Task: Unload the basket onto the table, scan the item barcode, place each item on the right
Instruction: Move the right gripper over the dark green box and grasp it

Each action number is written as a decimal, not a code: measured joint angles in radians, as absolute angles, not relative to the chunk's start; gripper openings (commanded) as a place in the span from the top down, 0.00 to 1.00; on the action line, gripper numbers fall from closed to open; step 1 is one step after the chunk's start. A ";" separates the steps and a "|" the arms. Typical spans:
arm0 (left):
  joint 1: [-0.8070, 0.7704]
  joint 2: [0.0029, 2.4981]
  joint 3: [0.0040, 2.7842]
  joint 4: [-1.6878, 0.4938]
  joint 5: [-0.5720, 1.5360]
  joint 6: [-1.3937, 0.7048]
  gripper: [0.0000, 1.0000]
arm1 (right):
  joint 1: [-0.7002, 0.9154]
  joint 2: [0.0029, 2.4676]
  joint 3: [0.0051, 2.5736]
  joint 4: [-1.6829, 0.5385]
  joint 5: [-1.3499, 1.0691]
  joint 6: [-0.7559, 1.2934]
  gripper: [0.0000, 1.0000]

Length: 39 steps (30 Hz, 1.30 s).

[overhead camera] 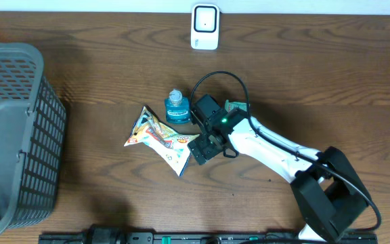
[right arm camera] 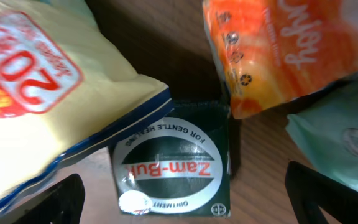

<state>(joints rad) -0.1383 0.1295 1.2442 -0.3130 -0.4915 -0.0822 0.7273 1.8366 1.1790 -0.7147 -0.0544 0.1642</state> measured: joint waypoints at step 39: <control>-0.138 0.017 1.191 -0.304 -0.492 -0.082 0.11 | 0.730 2.001 1.404 -0.997 -0.074 0.455 0.63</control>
